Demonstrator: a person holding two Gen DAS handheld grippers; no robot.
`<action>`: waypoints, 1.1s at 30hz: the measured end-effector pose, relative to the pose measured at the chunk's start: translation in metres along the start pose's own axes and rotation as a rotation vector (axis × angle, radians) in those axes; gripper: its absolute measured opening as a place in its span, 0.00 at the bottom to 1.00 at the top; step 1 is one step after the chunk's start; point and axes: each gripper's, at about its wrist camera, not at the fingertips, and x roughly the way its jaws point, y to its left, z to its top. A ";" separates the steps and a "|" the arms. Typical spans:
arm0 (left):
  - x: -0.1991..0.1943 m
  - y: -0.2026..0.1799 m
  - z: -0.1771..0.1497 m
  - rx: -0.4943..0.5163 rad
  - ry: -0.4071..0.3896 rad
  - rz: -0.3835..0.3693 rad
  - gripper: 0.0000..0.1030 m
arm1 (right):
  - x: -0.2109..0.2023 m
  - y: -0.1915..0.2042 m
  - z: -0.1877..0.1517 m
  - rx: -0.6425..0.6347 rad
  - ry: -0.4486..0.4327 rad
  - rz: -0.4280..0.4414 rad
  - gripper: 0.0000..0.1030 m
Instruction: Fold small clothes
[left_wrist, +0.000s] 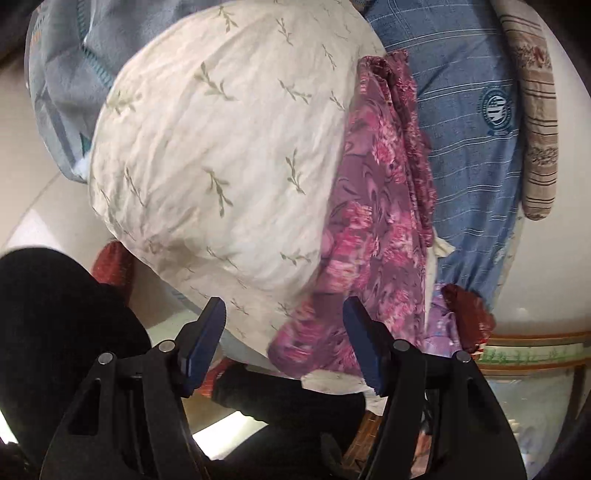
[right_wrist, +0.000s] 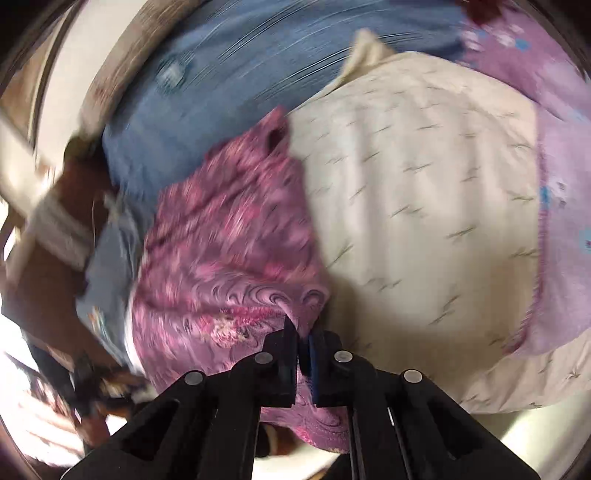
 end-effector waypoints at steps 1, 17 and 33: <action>0.003 0.001 -0.002 -0.008 0.005 -0.012 0.65 | 0.002 -0.010 0.005 0.034 0.001 0.006 0.04; 0.025 -0.048 -0.014 0.114 0.007 -0.043 0.09 | 0.045 -0.034 -0.001 0.192 0.093 0.036 0.06; 0.006 -0.002 -0.027 -0.005 0.059 -0.016 0.20 | 0.027 -0.007 -0.016 0.129 0.164 0.013 0.21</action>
